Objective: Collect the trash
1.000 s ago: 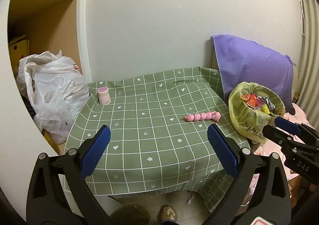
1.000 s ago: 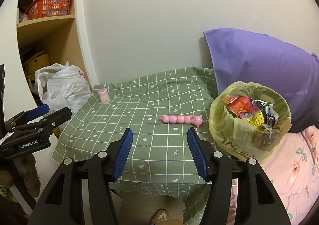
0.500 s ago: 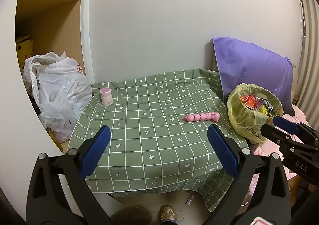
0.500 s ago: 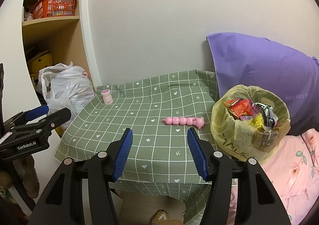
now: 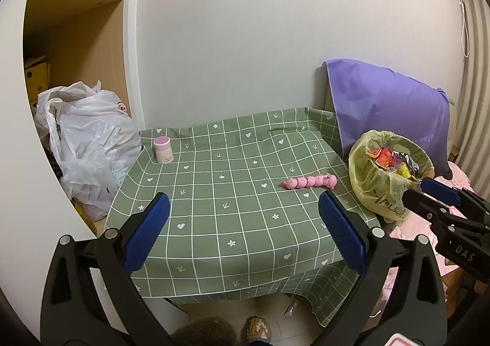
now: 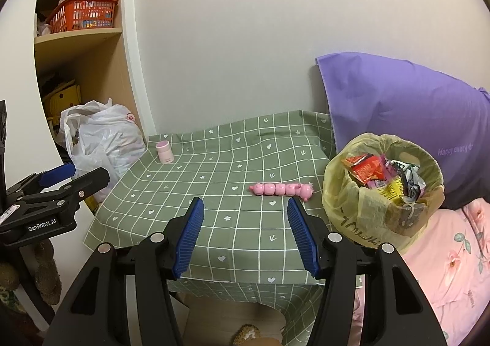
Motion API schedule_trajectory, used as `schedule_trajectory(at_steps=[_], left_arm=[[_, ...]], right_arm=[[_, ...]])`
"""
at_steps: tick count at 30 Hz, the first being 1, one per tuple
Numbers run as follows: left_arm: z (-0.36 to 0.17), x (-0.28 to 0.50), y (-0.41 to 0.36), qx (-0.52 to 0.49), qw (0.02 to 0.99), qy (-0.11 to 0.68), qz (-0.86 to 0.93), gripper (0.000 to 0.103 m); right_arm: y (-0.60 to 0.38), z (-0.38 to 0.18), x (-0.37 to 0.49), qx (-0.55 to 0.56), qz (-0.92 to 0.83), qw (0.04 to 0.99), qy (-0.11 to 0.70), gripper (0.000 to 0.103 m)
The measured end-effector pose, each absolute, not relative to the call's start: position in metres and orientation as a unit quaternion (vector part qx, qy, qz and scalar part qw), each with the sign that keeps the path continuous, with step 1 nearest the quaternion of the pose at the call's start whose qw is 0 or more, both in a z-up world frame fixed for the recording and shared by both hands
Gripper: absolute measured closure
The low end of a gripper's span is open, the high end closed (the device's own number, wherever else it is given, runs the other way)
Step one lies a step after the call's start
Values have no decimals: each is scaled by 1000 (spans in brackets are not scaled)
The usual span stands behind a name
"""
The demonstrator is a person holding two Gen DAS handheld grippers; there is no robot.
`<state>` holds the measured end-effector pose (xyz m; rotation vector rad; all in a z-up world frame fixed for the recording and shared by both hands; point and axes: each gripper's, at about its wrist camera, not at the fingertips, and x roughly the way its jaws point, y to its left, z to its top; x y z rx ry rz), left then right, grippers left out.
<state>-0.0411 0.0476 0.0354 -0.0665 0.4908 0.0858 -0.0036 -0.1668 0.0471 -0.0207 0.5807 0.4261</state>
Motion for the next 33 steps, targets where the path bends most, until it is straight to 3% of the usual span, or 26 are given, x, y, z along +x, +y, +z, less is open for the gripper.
schedule_trajectory(at_steps=[33], left_arm=[[33,-45,42,-28,969,243,40,10]], right_arm=[[-169,48,-6,-14,203,937,284,49]])
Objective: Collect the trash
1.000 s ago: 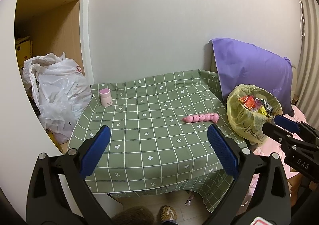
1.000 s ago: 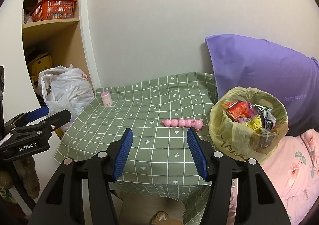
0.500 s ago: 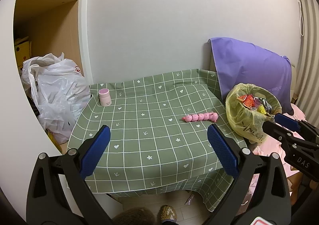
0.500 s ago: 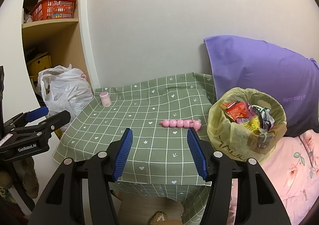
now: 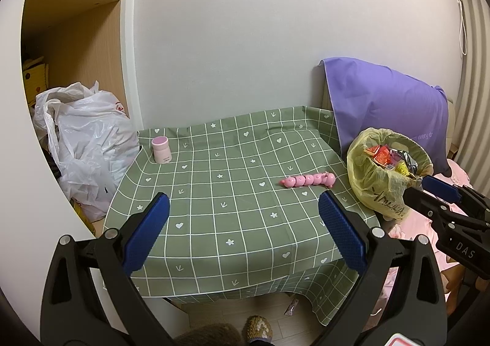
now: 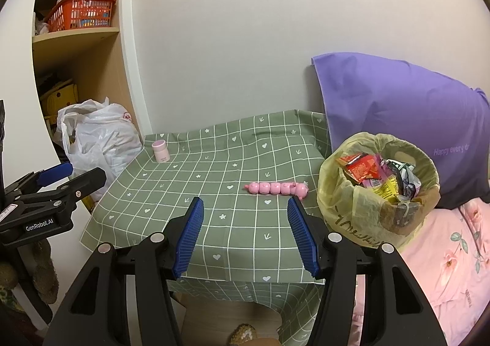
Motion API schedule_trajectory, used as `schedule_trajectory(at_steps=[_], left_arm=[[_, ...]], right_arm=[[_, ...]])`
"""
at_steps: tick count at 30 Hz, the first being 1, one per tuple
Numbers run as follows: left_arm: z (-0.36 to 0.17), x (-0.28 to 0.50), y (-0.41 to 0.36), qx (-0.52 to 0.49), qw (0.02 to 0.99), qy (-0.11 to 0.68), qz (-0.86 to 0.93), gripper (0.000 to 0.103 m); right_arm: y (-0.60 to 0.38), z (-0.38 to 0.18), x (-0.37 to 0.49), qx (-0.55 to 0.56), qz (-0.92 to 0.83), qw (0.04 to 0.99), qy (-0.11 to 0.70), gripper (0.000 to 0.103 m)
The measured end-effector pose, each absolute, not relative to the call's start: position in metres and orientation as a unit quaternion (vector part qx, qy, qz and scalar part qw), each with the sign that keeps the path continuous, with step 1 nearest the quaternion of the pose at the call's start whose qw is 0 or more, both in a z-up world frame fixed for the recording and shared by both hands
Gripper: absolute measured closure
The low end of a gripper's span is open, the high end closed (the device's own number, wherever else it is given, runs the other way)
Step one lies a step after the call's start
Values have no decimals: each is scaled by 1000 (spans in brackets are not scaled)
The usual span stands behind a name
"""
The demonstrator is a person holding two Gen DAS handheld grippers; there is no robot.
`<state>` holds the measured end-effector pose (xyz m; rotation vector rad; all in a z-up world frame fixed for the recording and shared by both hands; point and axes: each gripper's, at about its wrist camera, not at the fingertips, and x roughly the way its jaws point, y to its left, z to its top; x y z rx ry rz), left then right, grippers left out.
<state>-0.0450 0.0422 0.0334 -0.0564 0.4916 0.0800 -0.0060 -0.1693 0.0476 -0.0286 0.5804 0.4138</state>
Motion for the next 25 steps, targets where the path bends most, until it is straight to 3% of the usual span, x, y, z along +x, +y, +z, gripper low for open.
schedule_trajectory(at_steps=[18,23,25], left_arm=[[22,-26,57,-24,965,257,41,10],[-18,51,103,-57,940,328,73,10],[-48,93,133,-75,924,358,110,10]], right_arm=[[-158,32,16,-24,211,927,308,49],[-129,7,60,-39,237,913,330,46],[-100,-28,106,-42,272,885,377,43]])
